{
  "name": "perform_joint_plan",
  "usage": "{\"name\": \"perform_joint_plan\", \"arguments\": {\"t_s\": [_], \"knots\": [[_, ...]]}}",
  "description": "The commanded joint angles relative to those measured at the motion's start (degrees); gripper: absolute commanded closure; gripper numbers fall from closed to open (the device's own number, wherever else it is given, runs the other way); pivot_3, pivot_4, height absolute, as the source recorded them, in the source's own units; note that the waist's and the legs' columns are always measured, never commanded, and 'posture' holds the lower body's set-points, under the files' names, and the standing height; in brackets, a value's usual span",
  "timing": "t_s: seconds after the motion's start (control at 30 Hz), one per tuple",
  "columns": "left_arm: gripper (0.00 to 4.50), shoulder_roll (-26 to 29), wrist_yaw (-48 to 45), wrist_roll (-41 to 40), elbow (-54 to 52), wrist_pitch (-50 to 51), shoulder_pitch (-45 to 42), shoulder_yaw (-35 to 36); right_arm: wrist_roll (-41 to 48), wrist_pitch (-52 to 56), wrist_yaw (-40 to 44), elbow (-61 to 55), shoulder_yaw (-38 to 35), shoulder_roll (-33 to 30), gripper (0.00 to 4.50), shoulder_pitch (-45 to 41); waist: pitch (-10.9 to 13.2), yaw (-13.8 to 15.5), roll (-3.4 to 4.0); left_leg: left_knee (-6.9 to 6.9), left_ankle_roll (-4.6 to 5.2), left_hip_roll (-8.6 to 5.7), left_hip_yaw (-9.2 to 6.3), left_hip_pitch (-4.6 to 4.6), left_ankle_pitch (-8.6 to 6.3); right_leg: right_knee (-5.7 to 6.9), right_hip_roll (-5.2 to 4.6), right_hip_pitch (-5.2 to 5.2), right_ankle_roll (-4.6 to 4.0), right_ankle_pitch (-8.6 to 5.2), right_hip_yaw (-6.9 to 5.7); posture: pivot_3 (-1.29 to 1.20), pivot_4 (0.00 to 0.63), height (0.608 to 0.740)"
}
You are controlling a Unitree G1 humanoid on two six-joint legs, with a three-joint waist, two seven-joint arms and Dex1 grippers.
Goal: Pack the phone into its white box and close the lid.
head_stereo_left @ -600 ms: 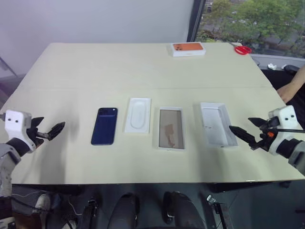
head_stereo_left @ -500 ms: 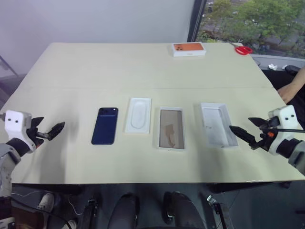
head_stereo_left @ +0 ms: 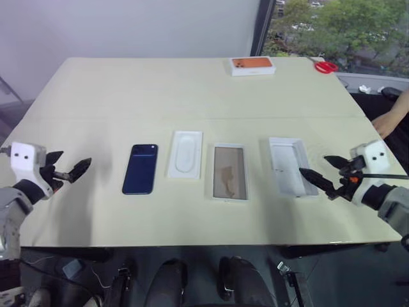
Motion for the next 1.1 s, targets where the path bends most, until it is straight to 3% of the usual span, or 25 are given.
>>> {"name": "perform_joint_plan", "arguments": {"t_s": [0.03, 0.33, 0.47, 0.57, 0.73, 0.83, 0.93, 1.1], "knots": [[0.0, -0.86, 0.37, -1.85, -5.31, 2.36, -1.89, -2.63, 1.27, -0.94, 0.07, -4.97, 1.57, 0.2, 0.03, -2.49, 0.0, -0.01, 0.0, 0.01, 0.0, 0.0, 0.0, 0.0, 0.0, 0.01, 0.01, 0.0, 0.0, 0.0, 0.0, 0.0, 0.15, 0.74], [0.0, -7.32, 9.53, -4.25, -15.18, 15.84, -10.26, -11.59, 2.17, -0.85, 0.43, -8.69, 7.87, 1.51, 0.03, -6.33, -0.01, 0.01, -0.03, 0.08, 0.0, -0.01, -0.01, 0.0, 0.0, 0.06, 0.06, 0.02, 0.09, 0.05, 0.0, 0.0, 0.15, 0.74], [0.0, -13.53, 17.53, -9.44, -14.62, 31.07, -19.95, -13.5, 1.49, -0.02, -1.03, -13.2, 14.88, 2.74, 0.03, -9.33, 0.0, 0.02, -0.06, 0.15, 0.0, -0.02, -0.04, 0.03, 0.01, 0.13, 0.23, 0.06, 0.12, 0.06, 0.01, 0.0, 0.15, 0.74], [0.0, -15.54, 22.49, -7.87, -13.49, 39.47, -24.9, -16.13, 1.91, 0.72, -1.89, -15.67, 16.65, 3.37, 0.03, -9.72, -0.01, -0.15, -0.07, 0.15, 0.0, -0.03, -0.11, 0.01, 0.01, 0.14, 0.28, 0.06, 0.22, 0.07, 0.01, 0.0, 0.15, 0.74], [0.0, -24.73, 31.75, -8.88, -7.87, 54.08, -35.3, -11.32, 1.73, 0.68, -2.88, -16.81, 17.18, 3.94, 0.03, -8.19, 0.04, 0.22, -0.15, 0.16, 0.0, -0.04, -0.14, 0.0, 0.01, 0.16, 0.31, 0.05, 0.23, 0.07, 0.02, 0.0, 0.15, 0.74], [0.0, -27.43, 33.74, -8.14, -7.68, 61.56, -38.26, -9.01, 2.11, 0.72, -2.95, -17.43, 16.57, 3.73, 0.03, -7.17, 0.03, -0.12, -0.18, 0.18, -0.02, -0.12, -0.21, -0.03, 0.02, 0.16, 0.29, 0.06, 0.23, 0.08, 0.0, 0.0, 0.15, 0.74], [0.0, -28.54, 35.87, -7.12, -4.45, 66.96, -40.49, -8.23, 2.3, 0.81, -3.08, -17.49, 16.29, 3.62, 0.03, -7.06, 0.03, -0.36, -0.18, 0.18, -0.02, -0.12, -0.18, 0.01, 0.03, 0.19, 0.3, 0.06, 0.24, 0.08, 0.03, 0.0, 0.15, 0.74], [0.0, -29.04, 39.44, -4.34, -2.52, 67.27, -41.77, -7.39, 2.07, 0.86, -3.1, -17.4, 15.83, 3.27, 0.03, -6.26, 0.03, -0.14, -0.18, 0.18, -0.06, -0.08, -0.24, 0.09, 0.05, 0.39, 0.34, 0.04, 0.23, 0.07, 0.03, 0.0, 0.15, 0.74]]}}
